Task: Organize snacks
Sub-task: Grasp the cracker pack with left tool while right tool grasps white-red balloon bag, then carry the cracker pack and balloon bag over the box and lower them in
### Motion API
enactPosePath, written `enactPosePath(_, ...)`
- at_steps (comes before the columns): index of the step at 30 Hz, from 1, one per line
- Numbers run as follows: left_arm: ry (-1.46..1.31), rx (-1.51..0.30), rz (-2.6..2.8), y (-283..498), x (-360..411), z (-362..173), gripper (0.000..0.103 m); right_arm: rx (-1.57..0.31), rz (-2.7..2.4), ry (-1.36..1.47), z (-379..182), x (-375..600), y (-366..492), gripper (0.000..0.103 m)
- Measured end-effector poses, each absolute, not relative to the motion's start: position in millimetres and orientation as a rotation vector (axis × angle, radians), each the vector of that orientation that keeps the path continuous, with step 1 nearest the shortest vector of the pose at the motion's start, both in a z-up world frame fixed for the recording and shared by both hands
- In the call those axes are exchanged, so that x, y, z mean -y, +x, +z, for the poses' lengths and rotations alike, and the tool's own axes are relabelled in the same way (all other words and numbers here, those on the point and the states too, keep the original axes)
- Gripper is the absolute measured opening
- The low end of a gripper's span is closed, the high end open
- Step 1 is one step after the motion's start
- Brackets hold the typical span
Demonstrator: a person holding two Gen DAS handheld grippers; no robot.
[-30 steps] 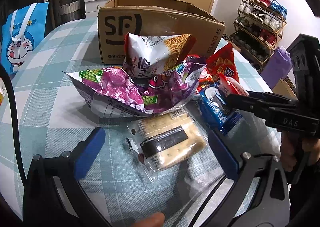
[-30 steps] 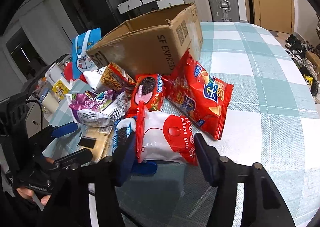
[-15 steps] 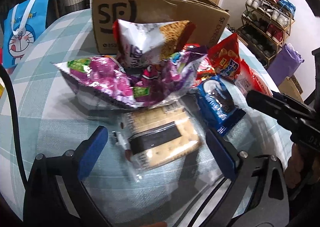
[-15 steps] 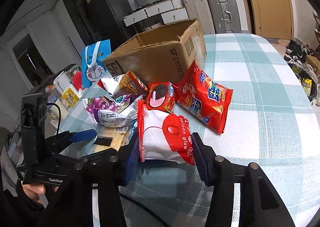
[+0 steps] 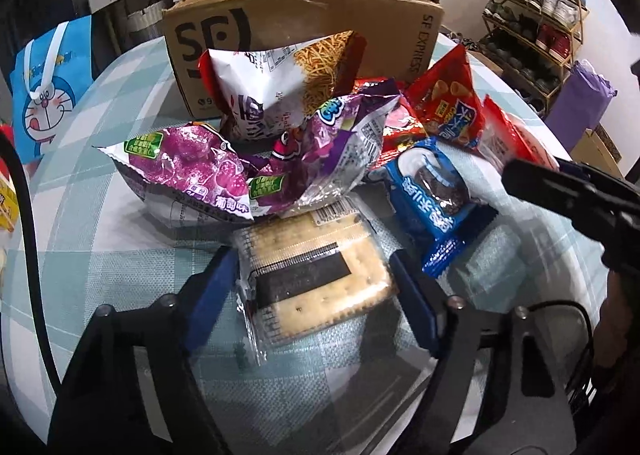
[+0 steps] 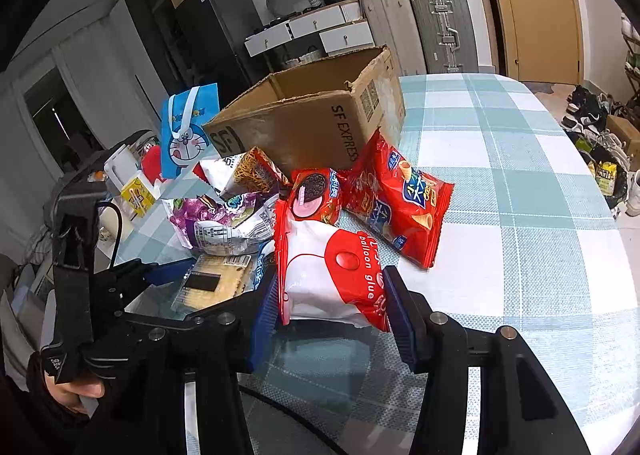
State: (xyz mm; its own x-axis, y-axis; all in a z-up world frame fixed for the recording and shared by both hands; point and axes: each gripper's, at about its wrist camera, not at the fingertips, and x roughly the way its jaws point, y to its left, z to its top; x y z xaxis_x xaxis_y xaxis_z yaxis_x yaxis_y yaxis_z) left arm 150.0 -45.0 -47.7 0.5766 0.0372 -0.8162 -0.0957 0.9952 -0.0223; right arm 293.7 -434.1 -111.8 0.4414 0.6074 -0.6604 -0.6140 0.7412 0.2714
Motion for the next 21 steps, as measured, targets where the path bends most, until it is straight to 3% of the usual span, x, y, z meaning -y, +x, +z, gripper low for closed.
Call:
enactPosePath(6,-0.073,-0.937,0.058,148,51,-46,0.066,-0.813,0.756,-0.010,-111,434,294,0.051)
enactPosePath(21,-0.130,-0.862,0.024,108,44,-29,0.066,-0.776,0.785,-0.025,-105,428,284,0.051)
